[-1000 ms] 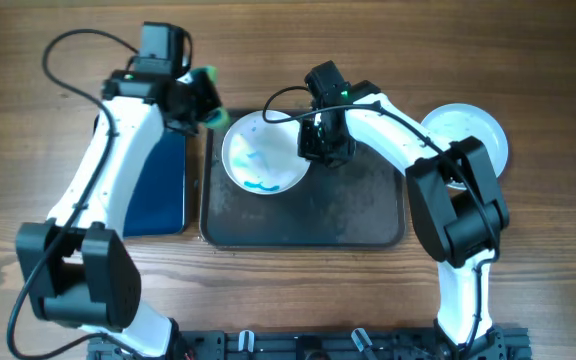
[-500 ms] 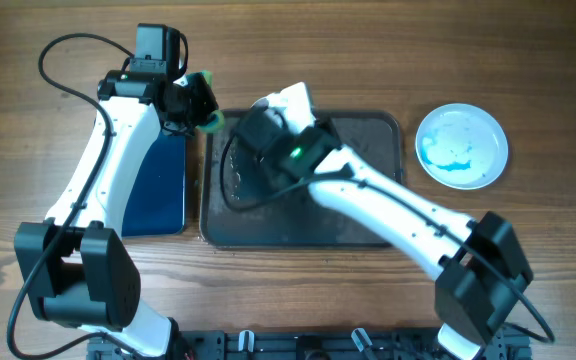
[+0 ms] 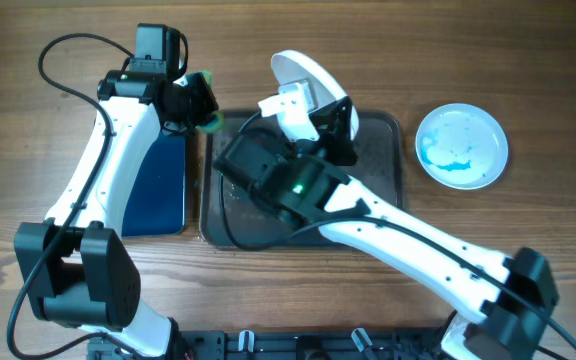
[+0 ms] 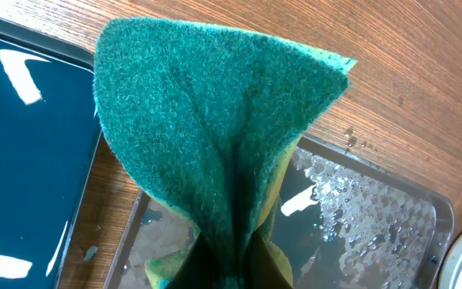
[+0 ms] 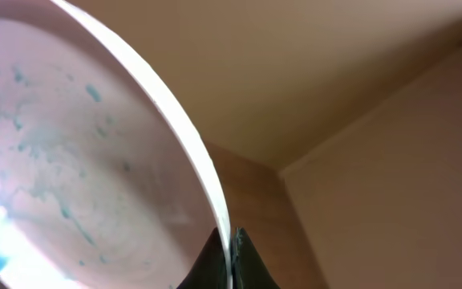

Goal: Clean dirty plates on tray and stack at the side
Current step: 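Lift the sponge away and carry the plate right with the right gripper, then lower the plate onto the stack and open the right gripper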

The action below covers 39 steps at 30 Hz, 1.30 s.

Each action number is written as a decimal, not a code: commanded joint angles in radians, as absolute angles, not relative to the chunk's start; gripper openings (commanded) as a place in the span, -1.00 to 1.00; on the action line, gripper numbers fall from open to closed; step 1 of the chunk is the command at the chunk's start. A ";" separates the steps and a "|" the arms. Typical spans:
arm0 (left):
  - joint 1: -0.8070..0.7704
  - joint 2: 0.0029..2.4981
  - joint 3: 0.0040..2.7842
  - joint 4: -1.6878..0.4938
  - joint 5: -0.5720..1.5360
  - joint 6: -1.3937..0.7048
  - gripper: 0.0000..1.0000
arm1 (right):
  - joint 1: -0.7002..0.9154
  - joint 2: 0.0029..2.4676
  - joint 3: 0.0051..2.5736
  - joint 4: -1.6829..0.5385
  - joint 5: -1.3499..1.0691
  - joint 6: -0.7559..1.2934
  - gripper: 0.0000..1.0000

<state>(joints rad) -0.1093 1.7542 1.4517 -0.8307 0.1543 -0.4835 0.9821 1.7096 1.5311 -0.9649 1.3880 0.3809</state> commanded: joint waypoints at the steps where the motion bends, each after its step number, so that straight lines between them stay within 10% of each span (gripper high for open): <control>1: -0.114 1.749 1.456 -0.828 0.145 -0.479 -0.92 | 0.957 1.665 1.530 -0.982 1.045 0.387 -0.91; 12: -0.121 1.749 1.456 -0.827 0.144 -0.513 -0.92 | 0.299 1.631 1.477 -0.993 -0.206 0.544 -0.91; 22: -0.121 1.749 1.456 -0.828 0.144 -0.513 -0.92 | -0.413 1.620 1.324 -1.002 -0.147 0.495 -0.91; 30: -0.121 1.749 1.456 -0.828 0.145 -0.513 -0.92 | -0.429 1.638 1.102 -0.776 -0.066 0.526 -0.90; 35: -0.120 1.749 1.456 -0.828 0.145 -0.507 -0.92 | -0.410 1.645 1.098 -0.791 -0.092 0.496 -0.24; 39: -0.119 1.746 1.457 -0.857 0.144 -0.424 -0.92 | -0.371 1.645 1.221 -0.885 -0.157 0.421 -0.17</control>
